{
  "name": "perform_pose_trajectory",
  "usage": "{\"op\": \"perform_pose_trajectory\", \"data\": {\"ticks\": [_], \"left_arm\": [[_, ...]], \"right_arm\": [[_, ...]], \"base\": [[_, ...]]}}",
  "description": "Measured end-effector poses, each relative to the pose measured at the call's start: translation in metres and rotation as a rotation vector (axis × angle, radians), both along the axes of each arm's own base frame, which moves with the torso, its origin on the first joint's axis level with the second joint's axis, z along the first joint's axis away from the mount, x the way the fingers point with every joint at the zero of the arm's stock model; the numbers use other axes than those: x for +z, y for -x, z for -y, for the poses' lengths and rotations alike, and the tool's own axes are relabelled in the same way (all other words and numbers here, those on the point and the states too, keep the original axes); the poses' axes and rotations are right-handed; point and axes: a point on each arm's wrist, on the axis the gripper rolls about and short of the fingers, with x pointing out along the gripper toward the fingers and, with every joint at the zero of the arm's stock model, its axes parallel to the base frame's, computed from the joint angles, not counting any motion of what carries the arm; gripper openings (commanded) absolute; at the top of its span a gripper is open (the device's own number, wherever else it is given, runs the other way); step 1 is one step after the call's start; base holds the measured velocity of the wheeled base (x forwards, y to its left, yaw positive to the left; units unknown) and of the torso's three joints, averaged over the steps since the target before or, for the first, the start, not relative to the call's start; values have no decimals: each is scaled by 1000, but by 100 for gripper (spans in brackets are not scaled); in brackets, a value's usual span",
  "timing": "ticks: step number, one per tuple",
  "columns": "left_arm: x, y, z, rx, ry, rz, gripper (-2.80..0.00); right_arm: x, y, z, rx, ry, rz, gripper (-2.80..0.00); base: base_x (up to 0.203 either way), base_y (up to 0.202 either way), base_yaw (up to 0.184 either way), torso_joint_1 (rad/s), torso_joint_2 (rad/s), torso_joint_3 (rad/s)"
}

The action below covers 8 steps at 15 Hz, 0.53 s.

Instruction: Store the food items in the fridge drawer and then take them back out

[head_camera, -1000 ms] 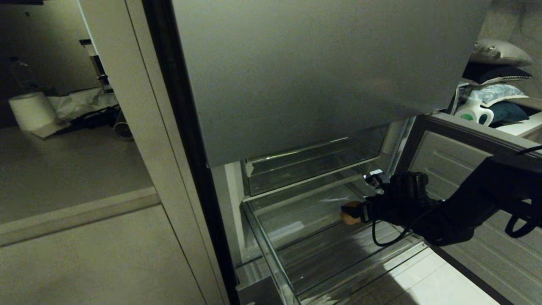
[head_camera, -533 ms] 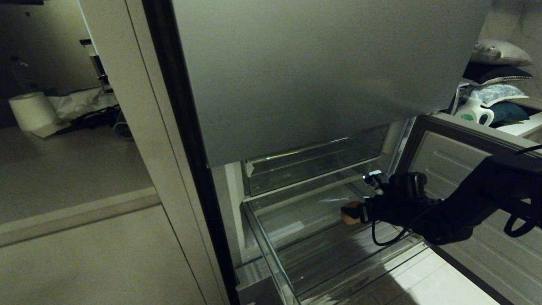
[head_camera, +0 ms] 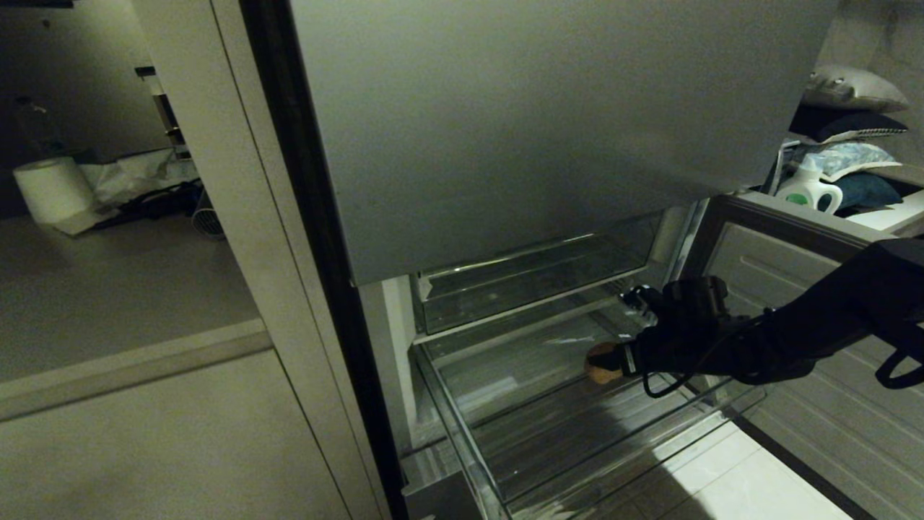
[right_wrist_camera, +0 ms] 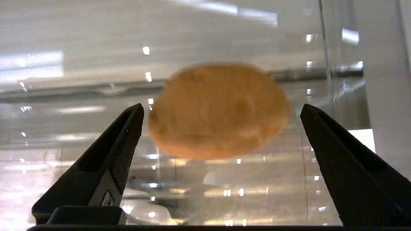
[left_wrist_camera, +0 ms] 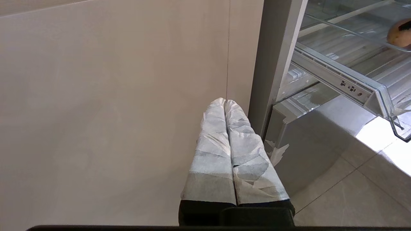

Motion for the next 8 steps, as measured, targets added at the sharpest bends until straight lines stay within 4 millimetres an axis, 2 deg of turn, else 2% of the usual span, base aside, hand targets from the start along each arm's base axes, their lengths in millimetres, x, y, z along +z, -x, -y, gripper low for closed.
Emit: {"op": "perform_pose_trajectory", "data": {"ticks": [8], "left_arm": [[0, 0, 0, 0, 0, 0, -280]], "right_arm": [[-3, -9, -1, 0, 5, -39, 0]], "base": [[0, 0, 0, 0, 0, 0]]}}
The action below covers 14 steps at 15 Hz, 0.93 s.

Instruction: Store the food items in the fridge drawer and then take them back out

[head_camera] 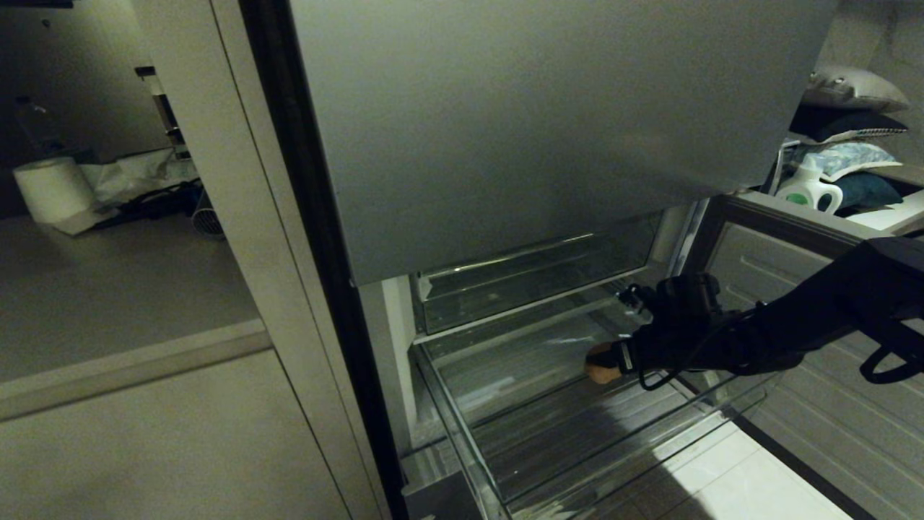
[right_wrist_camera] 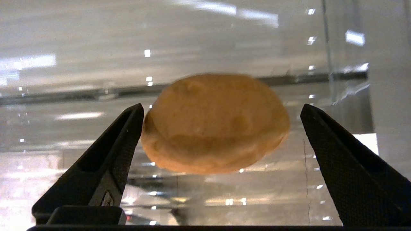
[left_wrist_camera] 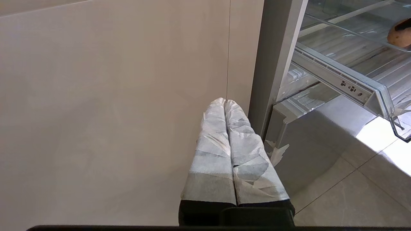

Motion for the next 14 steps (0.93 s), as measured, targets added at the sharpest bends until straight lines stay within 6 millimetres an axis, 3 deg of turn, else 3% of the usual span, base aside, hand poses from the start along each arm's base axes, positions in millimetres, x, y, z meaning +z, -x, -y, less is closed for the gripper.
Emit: {"op": "perform_pose_trajectory", "data": {"ticks": [10, 11, 14], "left_arm": [[0, 0, 0, 0, 0, 0, -280], [0, 0, 0, 0, 0, 0, -280], [0, 0, 0, 0, 0, 0, -280]], "right_arm": [[-2, 1, 0, -4, -4, -32, 0], [-2, 1, 0, -4, -3, -33, -280], [-3, 2, 1, -4, -3, -37, -280]], "base": [[0, 0, 0, 0, 0, 0], [0, 0, 0, 0, 0, 0], [0, 0, 0, 0, 0, 0]]}}
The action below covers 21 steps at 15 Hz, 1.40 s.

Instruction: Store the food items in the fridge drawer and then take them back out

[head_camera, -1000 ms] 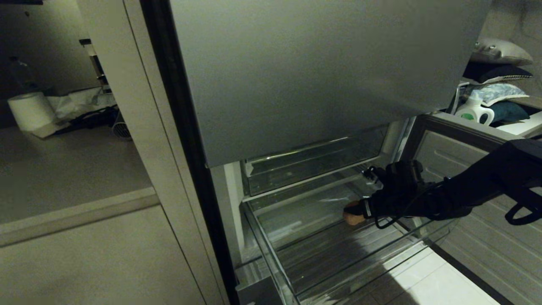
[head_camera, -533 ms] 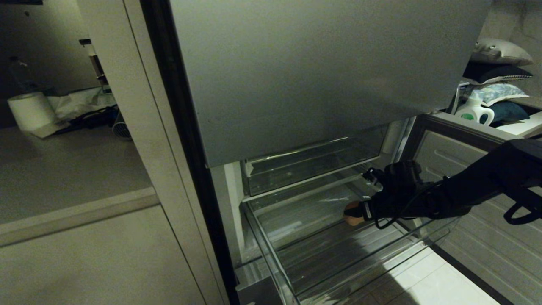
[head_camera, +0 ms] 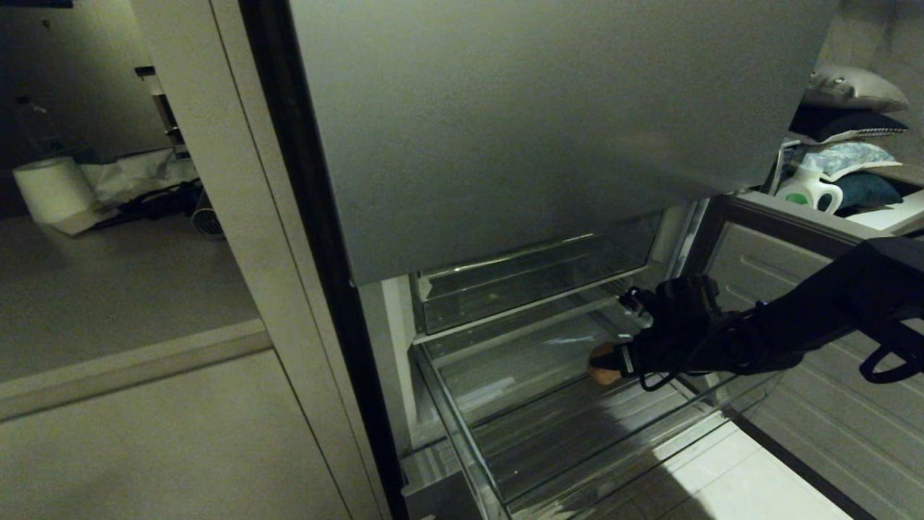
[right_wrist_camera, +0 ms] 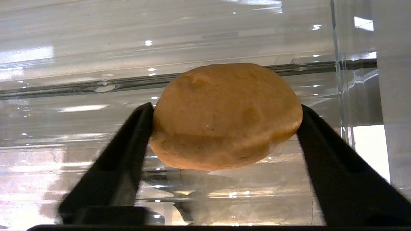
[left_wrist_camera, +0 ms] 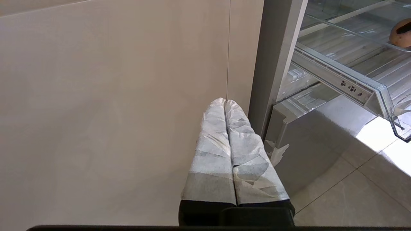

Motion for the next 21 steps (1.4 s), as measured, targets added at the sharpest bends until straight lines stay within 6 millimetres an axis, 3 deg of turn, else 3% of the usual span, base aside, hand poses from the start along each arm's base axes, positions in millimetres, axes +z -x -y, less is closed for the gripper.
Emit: {"op": "perform_pose_trajectory", "data": {"ticks": [6, 12, 17, 21], "left_arm": [[0, 0, 0, 0, 0, 0, -280], [0, 0, 0, 0, 0, 0, -280], [0, 0, 0, 0, 0, 0, -280], [0, 0, 0, 0, 0, 0, -280]], "right_arm": [[7, 3, 0, 0, -2, 12, -280], [59, 19, 2, -1, -21, 127, -280], [92, 56, 7, -3, -28, 175, -280], [119, 105, 14, -16, -50, 219, -280]], "base": [[0, 0, 0, 0, 0, 0], [0, 0, 0, 0, 0, 0], [0, 0, 0, 0, 0, 0], [0, 0, 0, 0, 0, 0]]}}
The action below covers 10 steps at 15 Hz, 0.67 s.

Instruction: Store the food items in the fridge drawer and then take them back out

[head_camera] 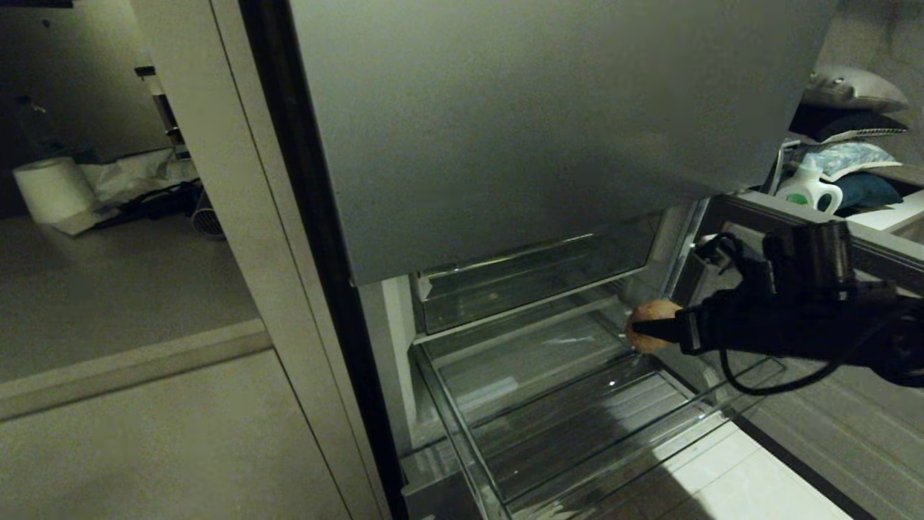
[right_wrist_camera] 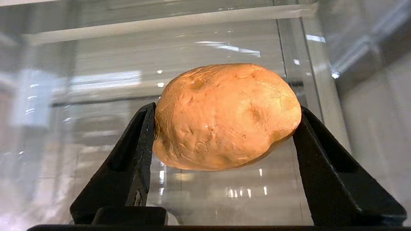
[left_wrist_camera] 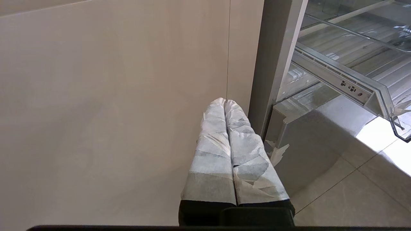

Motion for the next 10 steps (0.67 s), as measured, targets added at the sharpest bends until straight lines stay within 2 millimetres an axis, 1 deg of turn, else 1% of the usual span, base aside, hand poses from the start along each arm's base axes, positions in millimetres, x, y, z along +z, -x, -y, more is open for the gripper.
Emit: {"op": "perform_pose_trajectory", "data": {"ticks": [2, 5, 8, 10], "left_arm": [[0, 0, 0, 0, 0, 0, -280], [0, 0, 0, 0, 0, 0, -280], [0, 0, 0, 0, 0, 0, -280], [0, 0, 0, 0, 0, 0, -280]], "right_arm": [[15, 30, 5, -11, -4, 37, -280], [43, 86, 13, -37, -7, 101, -280], [66, 153, 24, -94, 7, 133, -280], [72, 191, 32, -186, 41, 154, -280]], "base": [[0, 0, 0, 0, 0, 0], [0, 0, 0, 0, 0, 0], [0, 0, 0, 0, 0, 0], [0, 0, 0, 0, 0, 0]]}}
